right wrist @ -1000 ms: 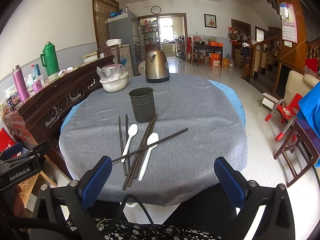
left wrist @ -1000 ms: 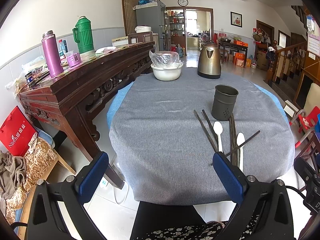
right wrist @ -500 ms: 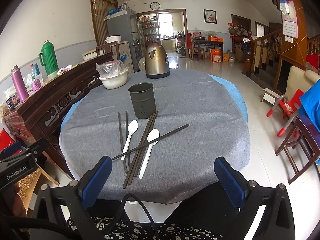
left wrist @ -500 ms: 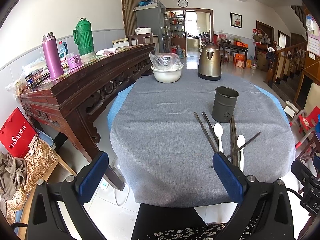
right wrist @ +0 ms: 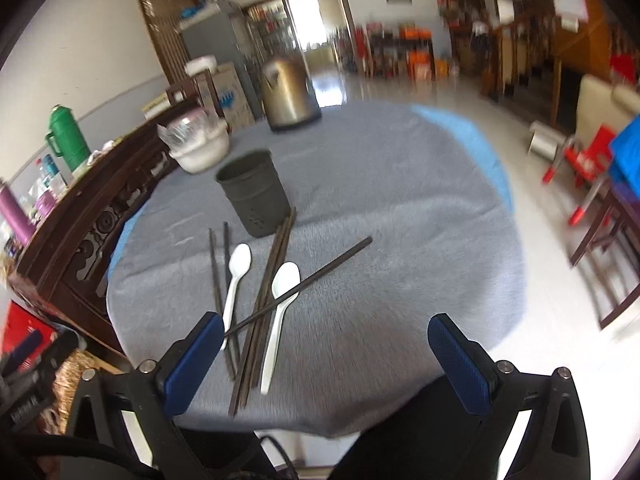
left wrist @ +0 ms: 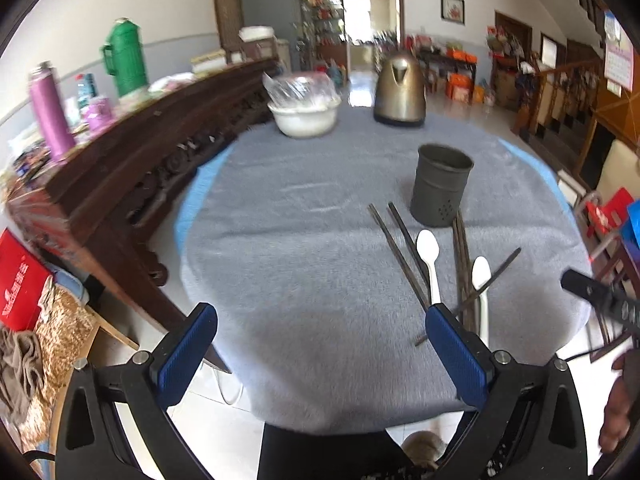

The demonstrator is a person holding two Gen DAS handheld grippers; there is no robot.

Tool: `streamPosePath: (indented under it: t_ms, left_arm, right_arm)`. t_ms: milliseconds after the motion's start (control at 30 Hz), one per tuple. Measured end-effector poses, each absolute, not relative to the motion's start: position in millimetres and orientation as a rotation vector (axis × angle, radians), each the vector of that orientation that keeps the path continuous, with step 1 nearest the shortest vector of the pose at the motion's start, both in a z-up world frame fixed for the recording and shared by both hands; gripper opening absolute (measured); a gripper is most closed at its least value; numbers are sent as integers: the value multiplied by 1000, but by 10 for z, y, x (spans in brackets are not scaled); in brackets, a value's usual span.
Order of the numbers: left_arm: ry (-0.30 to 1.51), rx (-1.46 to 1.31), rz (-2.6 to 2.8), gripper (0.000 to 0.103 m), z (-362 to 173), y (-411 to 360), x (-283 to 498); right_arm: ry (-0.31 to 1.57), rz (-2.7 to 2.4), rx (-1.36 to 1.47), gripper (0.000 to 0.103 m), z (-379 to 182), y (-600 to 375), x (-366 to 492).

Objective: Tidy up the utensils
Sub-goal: 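Grasp a dark chopstick with the left tool while the right tool grasps another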

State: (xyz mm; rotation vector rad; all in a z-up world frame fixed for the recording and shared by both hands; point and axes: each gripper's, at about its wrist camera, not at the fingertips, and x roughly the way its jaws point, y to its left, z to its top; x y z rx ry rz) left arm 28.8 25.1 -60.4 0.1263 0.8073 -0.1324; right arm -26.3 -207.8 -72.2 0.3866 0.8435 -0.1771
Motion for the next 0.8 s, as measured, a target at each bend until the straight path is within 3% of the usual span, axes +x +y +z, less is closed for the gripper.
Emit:
streamPosePath:
  t_ms: [33, 133, 200, 300, 433, 533, 633, 700, 800]
  left_arm:
    - [834, 128, -143, 103, -657, 219, 396]
    - [919, 84, -176, 103, -800, 198, 708]
    - [940, 64, -178, 102, -852, 213, 831]
    - [972, 8, -196, 92, -907, 261, 1032]
    - [1019, -35, -226, 74, -1012, 255, 1332]
    - [1050, -59, -258, 64, -1076, 202, 1559]
    - [1086, -89, -292, 57, -1136, 113, 1787]
    - [1105, -97, -304, 53, -1182, 43, 1912]
    - [1142, -106, -303, 46, -1280, -50, 2059]
  right_arm:
    - [883, -163, 418, 100, -793, -2162, -90]
    - [960, -156, 524, 84, -1009, -2395, 282]
    - [1014, -158, 621, 67, -1177, -2520, 483]
    - [1078, -177, 740, 52, -1410, -2647, 689]
    - [1097, -253, 837, 45, -1594, -2765, 837]
    - [1099, -331, 754, 39, -1560, -2713, 973]
    - [1108, -383, 659, 32, -1543, -2613, 1118]
    - [1103, -404, 578, 21, -1537, -2531, 1198]
    - [1087, -412, 468, 15, -1504, -2484, 1266]
